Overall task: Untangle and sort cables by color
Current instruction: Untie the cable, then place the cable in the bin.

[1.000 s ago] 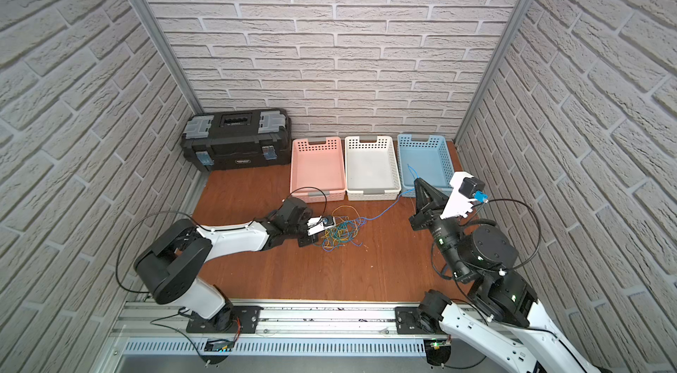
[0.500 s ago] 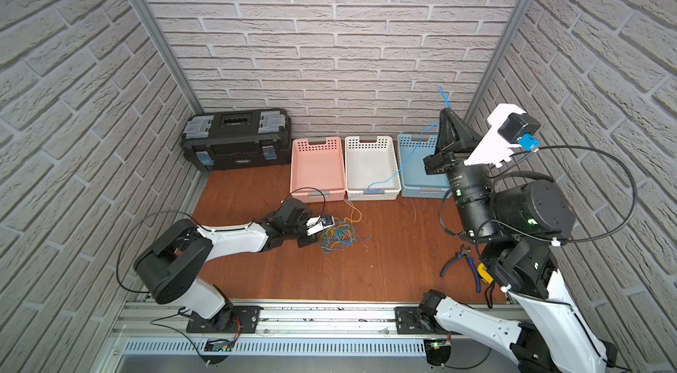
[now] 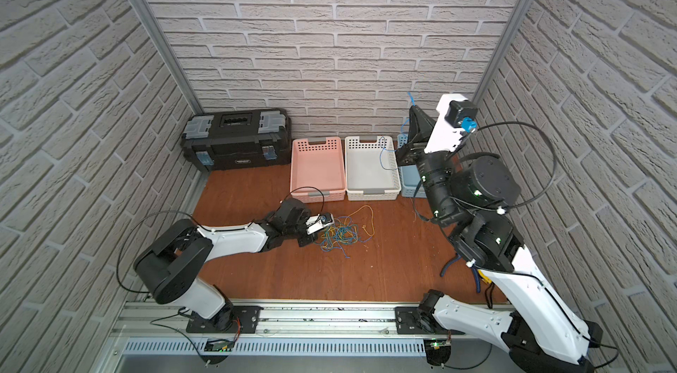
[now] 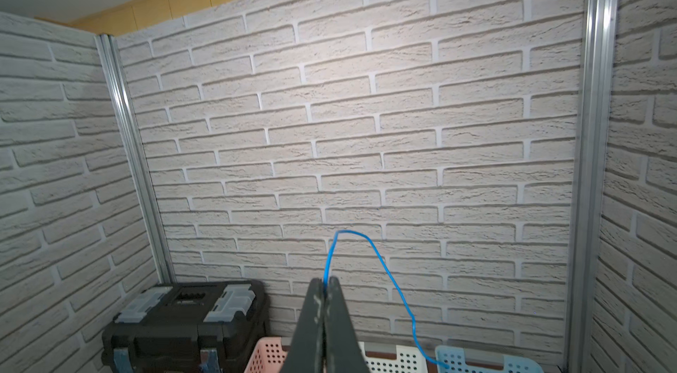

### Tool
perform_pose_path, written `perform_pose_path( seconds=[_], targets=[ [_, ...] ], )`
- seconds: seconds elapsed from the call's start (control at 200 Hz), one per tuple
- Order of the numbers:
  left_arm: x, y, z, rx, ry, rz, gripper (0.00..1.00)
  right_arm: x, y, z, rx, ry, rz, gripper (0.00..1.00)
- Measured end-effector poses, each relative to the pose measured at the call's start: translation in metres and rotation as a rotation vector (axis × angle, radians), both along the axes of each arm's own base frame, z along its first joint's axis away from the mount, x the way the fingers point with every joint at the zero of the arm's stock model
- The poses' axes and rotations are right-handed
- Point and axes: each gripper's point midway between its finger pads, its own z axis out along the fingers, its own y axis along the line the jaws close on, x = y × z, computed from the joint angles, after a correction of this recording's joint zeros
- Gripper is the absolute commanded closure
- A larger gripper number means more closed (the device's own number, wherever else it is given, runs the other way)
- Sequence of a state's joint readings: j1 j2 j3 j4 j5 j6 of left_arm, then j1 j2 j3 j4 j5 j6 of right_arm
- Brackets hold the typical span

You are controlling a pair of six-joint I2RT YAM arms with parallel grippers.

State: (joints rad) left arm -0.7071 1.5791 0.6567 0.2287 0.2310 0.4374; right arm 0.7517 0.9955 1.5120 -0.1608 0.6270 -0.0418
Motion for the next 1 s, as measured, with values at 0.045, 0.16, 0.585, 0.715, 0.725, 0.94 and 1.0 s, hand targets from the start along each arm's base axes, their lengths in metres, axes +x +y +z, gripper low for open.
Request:
perform_pose_path(
  seconds=[0.045, 0.16, 0.585, 0.715, 0.725, 0.94, 1.0],
  targets=[
    [0.0, -0.001, 0.002, -0.01, 0.004, 0.005, 0.68, 0.006, 0.003, -0.011, -0.018, 0.023, -0.01, 0.97],
    [0.002, -0.006, 0.01, -0.041, 0.014, 0.01, 0.58, 0.021, 0.006, -0.034, -0.06, 0.077, -0.048, 0.97],
    [0.009, -0.019, 0.093, -0.222, -0.026, 0.051, 0.08, 0.068, -0.042, -0.054, -0.109, 0.144, -0.316, 0.97],
    [0.01, -0.014, 0.113, -0.276, -0.017, 0.109, 0.02, 0.09, -0.067, -0.05, -0.113, 0.16, -0.414, 0.97],
    [0.01, -0.014, 0.115, -0.28, -0.017, 0.114, 0.02, 0.092, -0.069, -0.05, -0.114, 0.162, -0.421, 0.97],
    [0.023, 0.009, 0.137, -0.319, -0.032, 0.304, 0.02, 0.125, -0.095, -0.054, -0.157, 0.191, -0.513, 0.97],
    [0.027, 0.017, 0.144, -0.332, -0.044, 0.363, 0.02, 0.135, -0.103, -0.062, -0.177, 0.212, -0.536, 0.97]
  ],
)
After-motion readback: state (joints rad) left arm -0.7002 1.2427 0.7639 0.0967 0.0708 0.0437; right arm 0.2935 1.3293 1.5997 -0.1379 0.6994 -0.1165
